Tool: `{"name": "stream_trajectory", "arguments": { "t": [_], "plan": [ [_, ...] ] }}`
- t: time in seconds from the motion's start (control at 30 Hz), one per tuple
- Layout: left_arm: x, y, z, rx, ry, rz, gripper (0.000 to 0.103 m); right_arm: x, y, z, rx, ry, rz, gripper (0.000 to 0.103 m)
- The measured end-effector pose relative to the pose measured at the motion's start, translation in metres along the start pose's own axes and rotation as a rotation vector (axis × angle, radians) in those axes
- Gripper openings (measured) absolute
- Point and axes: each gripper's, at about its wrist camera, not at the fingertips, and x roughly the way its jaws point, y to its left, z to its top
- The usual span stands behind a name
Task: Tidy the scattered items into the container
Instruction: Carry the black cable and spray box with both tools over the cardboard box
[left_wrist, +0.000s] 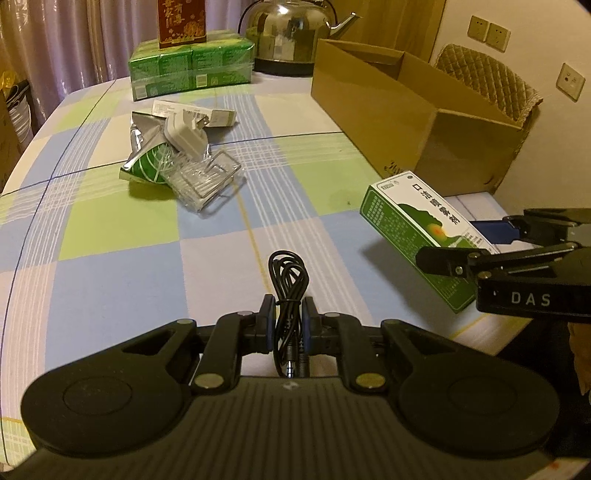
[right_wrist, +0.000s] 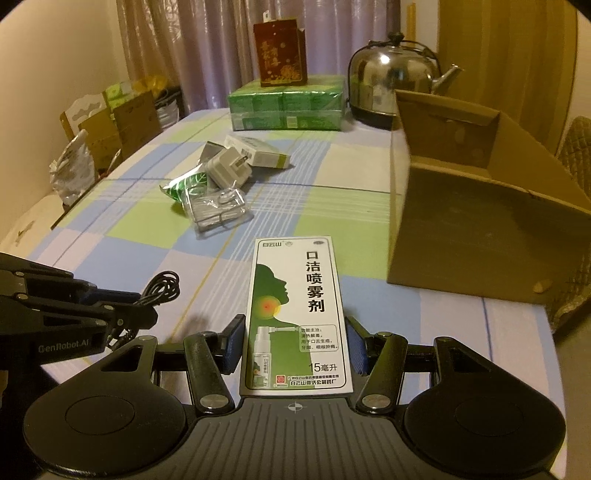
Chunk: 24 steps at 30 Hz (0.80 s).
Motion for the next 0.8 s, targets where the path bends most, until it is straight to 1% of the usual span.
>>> {"name": "stream_trajectory", "arguments": {
  "t": [0.27,0.5,0.67,0.8],
  "plan": [
    [-0.009,-0.012,0.002,0.021,-0.015,-0.01,0.011,-0.02,-0.006,-0.002,0.012,-0.025,-0.019,0.052],
    [-0.014,-0.02,0.01,0.039,-0.032,-0.025,0.011,-0.034,-0.013,0.003,0.021,-0.057,-0.035,0.052],
    [-0.014,-0.031,0.026,0.057,-0.052,-0.06,0.011,-0.047,-0.025,0.01,0.04,-0.088,-0.053,0.052],
    [-0.014,-0.045,0.049,0.088,-0.08,-0.098,0.011,-0.059,-0.038,0.022,0.047,-0.129,-0.078,0.052]
  ]
}}
